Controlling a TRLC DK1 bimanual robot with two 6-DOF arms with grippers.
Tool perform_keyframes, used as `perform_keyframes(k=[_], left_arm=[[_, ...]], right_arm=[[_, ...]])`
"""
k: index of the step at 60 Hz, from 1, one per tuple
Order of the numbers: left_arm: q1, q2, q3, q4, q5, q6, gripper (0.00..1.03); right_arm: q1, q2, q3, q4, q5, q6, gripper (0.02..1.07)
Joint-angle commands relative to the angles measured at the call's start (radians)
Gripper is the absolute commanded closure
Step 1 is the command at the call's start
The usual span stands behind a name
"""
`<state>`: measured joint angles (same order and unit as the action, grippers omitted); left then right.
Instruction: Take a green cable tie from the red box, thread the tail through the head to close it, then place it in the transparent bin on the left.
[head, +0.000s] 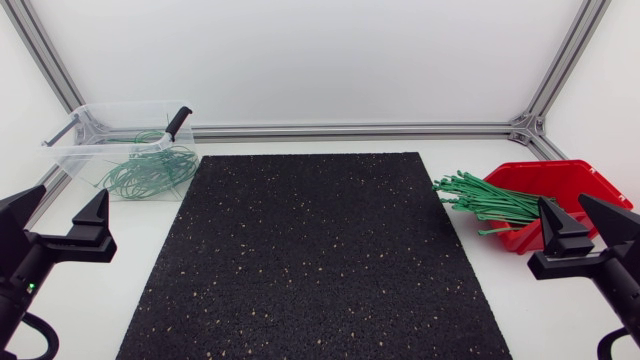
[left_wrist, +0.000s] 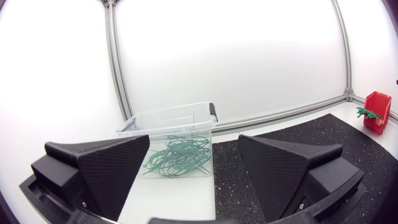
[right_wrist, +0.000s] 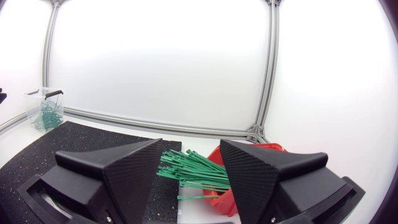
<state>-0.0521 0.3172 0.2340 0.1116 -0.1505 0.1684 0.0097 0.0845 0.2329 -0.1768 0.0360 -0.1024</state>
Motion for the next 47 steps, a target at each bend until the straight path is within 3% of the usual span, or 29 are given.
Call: perform_keyframes(k=[1,3,7,17,33,47], left_arm=[[0.011,-0.045,-0.047,-0.009,0.022,-0.043,0.05],[0.014,-0.061,-0.058,-0.015,0.030,-0.051,0.05],[0.019,-0.096,-0.082,-0.028,0.046,-0.067,0.05],[0.031,-0.179,-0.139,-0.060,0.085,-0.105,0.06],[0.052,-0.317,-0.234,-0.112,0.150,-0.168,0.05],[0.052,-0.317,-0.234,-0.112,0.150,-0.168,0.05]], right_arm=[[-0.009,-0.020,-0.056,0.040,-0.009,0.034,0.31],[-0.009,-0.026,-0.072,0.052,-0.011,0.041,0.30],[-0.009,-0.039,-0.107,0.079,-0.017,0.054,0.18],[-0.009,-0.069,-0.191,0.144,-0.030,0.086,0.07],[-0.010,-0.084,-0.233,0.177,-0.036,0.102,0.07],[-0.010,-0.084,-0.233,0.177,-0.036,0.102,0.07]])
